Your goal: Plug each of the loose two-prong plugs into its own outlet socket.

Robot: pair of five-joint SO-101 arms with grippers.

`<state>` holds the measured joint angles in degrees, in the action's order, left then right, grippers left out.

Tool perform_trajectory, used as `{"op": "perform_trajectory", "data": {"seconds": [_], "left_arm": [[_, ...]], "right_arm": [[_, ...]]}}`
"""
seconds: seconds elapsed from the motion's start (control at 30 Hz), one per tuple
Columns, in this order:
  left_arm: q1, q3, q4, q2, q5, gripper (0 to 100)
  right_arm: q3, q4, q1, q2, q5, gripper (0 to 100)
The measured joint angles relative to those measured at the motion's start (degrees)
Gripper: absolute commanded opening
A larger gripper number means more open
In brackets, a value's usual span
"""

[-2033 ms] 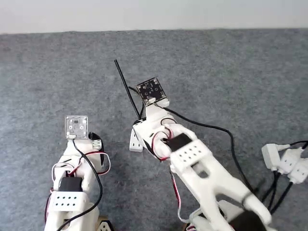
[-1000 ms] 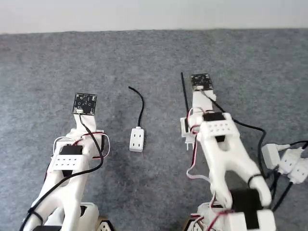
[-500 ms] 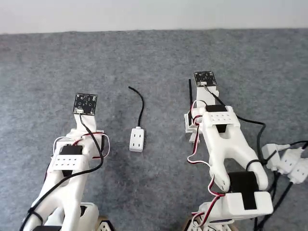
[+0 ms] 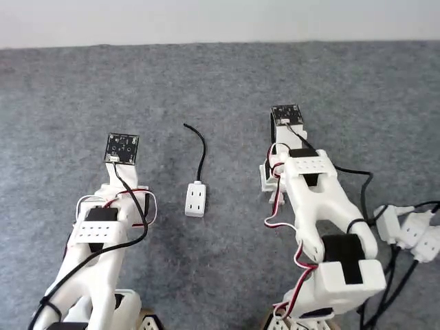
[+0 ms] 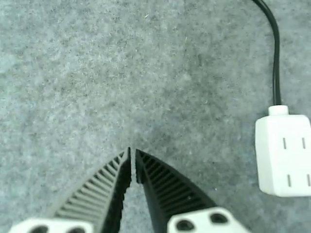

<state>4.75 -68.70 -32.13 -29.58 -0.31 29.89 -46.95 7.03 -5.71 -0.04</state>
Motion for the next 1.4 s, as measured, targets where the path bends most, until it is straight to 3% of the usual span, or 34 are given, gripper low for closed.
{"op": "perform_trajectory", "data": {"seconds": [0.73, 0.9, 1.07, 1.4], "left_arm": [[0.0, 0.0, 0.0, 0.0, 0.0, 2], [0.0, 0.0, 0.0, 0.0, 0.0, 2], [0.0, 0.0, 0.0, 0.0, 0.0, 2], [0.0, 0.0, 0.0, 0.0, 0.0, 2]], "right_arm": [[-8.53, -5.89, 0.0, -6.86, 0.18, 8.5], [-8.53, -5.98, -0.26, -6.86, 0.18, 0.6], [-8.53, -6.24, -0.62, -6.86, 0.18, 0.8], [-8.97, -15.74, 1.32, 1.23, 0.18, 0.8]]}}
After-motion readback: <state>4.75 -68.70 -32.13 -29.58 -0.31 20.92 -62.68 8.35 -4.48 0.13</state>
